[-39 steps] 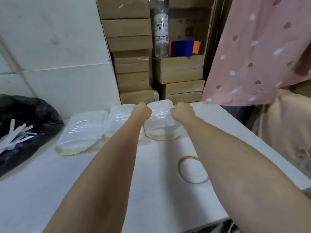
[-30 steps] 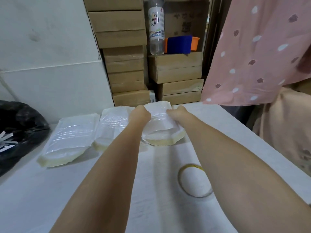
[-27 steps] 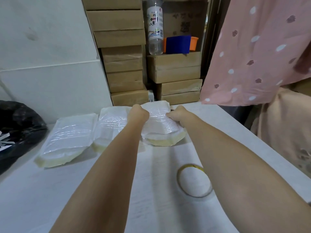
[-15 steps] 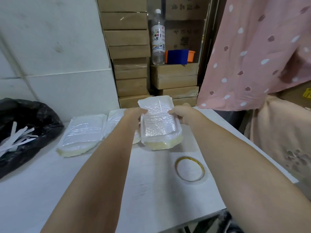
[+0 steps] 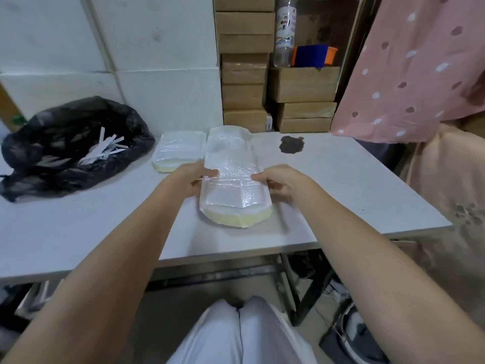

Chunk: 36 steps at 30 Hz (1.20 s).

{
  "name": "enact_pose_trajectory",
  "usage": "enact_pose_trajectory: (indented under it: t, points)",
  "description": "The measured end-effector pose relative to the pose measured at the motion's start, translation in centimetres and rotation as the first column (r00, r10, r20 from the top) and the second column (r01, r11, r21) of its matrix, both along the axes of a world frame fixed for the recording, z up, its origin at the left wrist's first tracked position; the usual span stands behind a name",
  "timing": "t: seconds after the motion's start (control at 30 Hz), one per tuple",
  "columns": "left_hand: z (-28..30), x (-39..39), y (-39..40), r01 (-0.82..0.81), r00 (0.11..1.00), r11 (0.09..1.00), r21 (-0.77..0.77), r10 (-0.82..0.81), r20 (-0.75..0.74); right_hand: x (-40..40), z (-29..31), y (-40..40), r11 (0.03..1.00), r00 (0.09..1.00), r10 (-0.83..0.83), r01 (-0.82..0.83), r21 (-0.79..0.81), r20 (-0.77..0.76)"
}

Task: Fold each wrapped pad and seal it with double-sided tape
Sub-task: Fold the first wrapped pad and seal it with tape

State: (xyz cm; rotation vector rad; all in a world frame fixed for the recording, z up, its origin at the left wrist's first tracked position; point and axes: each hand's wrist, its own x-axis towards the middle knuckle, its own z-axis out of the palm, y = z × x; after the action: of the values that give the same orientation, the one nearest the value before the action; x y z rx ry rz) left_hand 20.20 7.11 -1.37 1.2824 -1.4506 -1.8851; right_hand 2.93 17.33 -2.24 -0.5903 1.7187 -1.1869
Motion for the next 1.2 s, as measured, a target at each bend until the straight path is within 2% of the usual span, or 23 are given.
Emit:
enact_pose_trajectory:
  t: [0.07, 0.27, 0.4, 0.47, 0.53, 0.6, 0.67, 0.73, 0.8, 0.87, 0.93, 0.97, 1.1, 1.2]
  points:
    - [-0.8, 1.6, 1.2, 0.03, 0.999, 0.999, -0.012, -0.03, -0.016, 1.4, -0.6, 0.5, 1.0, 1.0, 0.014, -0.014, 0.007, -0.023]
    - [-2.4, 4.2, 2.2, -0.06, 0.998, 0.995, -0.078, 0.062, 0.027, 3.9, -1.7, 1.7, 0.998, 0.996, -0.009, 0.003, -0.059, -0.094]
    - [-2.6, 4.6, 3.4, -0.074, 0.983, 0.969, -0.235, 0.111, 0.147, 4.4, -2.9, 1.5, 0.999, 0.94, 0.004, -0.018, -0.037, -0.34]
    - [-3.3, 4.5, 3.6, -0.093, 0.979, 0.927, -0.363, 0.152, 0.137, 4.4, -3.2, 1.7, 0.998, 0.885, 0.021, -0.044, -0.038, -0.466]
    - [-4.0, 4.2, 3.7, -0.08, 0.972, 0.87, -0.486, 0.176, 0.155, 4.3, -3.2, 2.4, 0.996, 0.792, 0.055, -0.085, -0.02, -0.608]
    - [-4.5, 4.7, 3.6, 0.024, 0.92, 0.78, -0.625, 0.227, 0.319, 3.6, -3.6, 3.2, 0.991, 0.631, 0.036, -0.12, -0.052, -0.775]
    - [-4.8, 6.2, 3.2, 0.166, 0.878, 0.609, -0.775, 0.267, 0.397, 2.5, -3.9, 4.4, 0.949, 0.502, 0.014, -0.279, -0.147, -0.865]
    - [-5.1, 7.9, 2.9, 0.302, 0.899, 0.432, -0.85, 0.167, 0.404, 1.3, -4.3, 5.3, 0.861, 0.393, 0.091, -0.493, -0.126, -0.915]
    - [-5.6, 9.2, 2.9, 0.443, 0.88, 0.35, -0.826, 0.006, 0.475, 1.0, -4.6, 5.7, 0.786, 0.245, 0.139, -0.617, -0.043, -0.959]
    - [-6.4, 9.7, 3.0, 0.536, 0.841, 0.29, -0.793, -0.105, 0.53, 1.2, -5.1, 5.5, 0.741, 0.157, 0.144, -0.671, 0.002, -0.977]
    - [-7.0, 9.7, 3.1, 0.553, 0.833, 0.276, -0.786, -0.162, 0.529, 1.8, -5.7, 5.0, 0.725, 0.16, 0.131, -0.688, -0.015, -0.978]
    - [-7.2, 9.7, 3.2, 0.55, 0.835, 0.303, -0.778, -0.194, 0.515, 1.9, -6.1, 4.9, 0.728, 0.191, 0.115, -0.684, -0.048, -0.975]
    - [-7.3, 10.1, 3.4, 0.532, 0.843, 0.482, -0.696, -0.379, 0.382, 2.1, -7.3, 4.8, 0.748, 0.425, 0.064, -0.619, -0.239, -0.903]
    - [-7.6, 10.4, 3.7, 0.516, 0.836, 0.496, -0.698, -0.469, 0.284, 2.8, -6.9, 5.1, 0.773, 0.565, 0.056, -0.546, -0.323, -0.823]
